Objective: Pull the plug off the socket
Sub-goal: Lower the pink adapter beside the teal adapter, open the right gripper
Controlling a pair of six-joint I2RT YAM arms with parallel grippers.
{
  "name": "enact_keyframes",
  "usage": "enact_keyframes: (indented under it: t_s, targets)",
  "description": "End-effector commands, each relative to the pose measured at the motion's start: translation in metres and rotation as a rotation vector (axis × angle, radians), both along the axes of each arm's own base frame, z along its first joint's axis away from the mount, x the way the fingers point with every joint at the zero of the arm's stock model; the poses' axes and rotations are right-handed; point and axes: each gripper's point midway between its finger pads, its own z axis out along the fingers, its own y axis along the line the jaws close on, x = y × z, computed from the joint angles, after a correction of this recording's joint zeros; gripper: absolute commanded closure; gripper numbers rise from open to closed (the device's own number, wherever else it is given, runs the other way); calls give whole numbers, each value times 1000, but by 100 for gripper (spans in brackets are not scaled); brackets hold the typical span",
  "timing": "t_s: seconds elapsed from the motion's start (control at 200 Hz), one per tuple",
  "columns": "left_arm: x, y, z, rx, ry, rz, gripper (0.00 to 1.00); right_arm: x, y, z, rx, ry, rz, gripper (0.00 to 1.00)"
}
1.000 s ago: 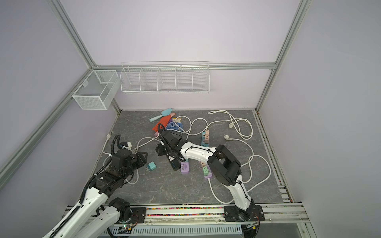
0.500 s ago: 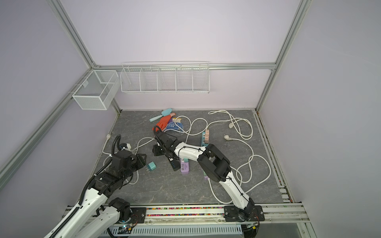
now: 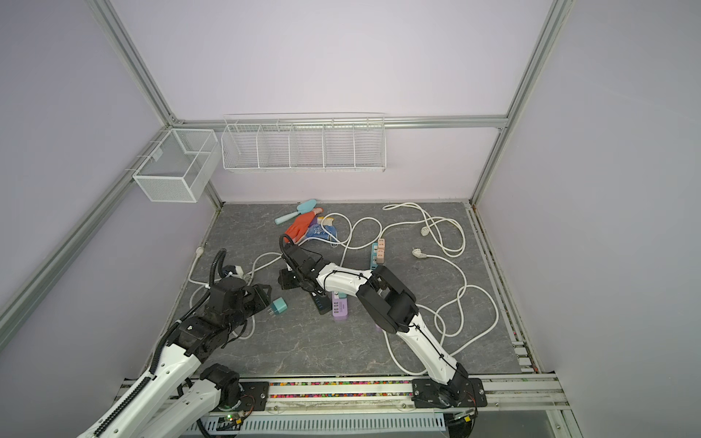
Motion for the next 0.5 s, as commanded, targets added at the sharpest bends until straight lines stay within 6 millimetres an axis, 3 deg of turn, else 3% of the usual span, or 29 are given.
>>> enact_keyframes:
  t_s: [0.0, 0.2, 0.495]
  targets:
    - [0, -1, -3, -9, 8, 1, 51, -4, 1, -5, -22, 9, 13, 72]
    - [2, -3, -1, -12, 1, -5, 51, -2, -6, -4, -50, -2, 3, 59]
    - [6, -8, 12, -19, -10, -27, 51, -1, -13, 33, -53, -83, 24, 41]
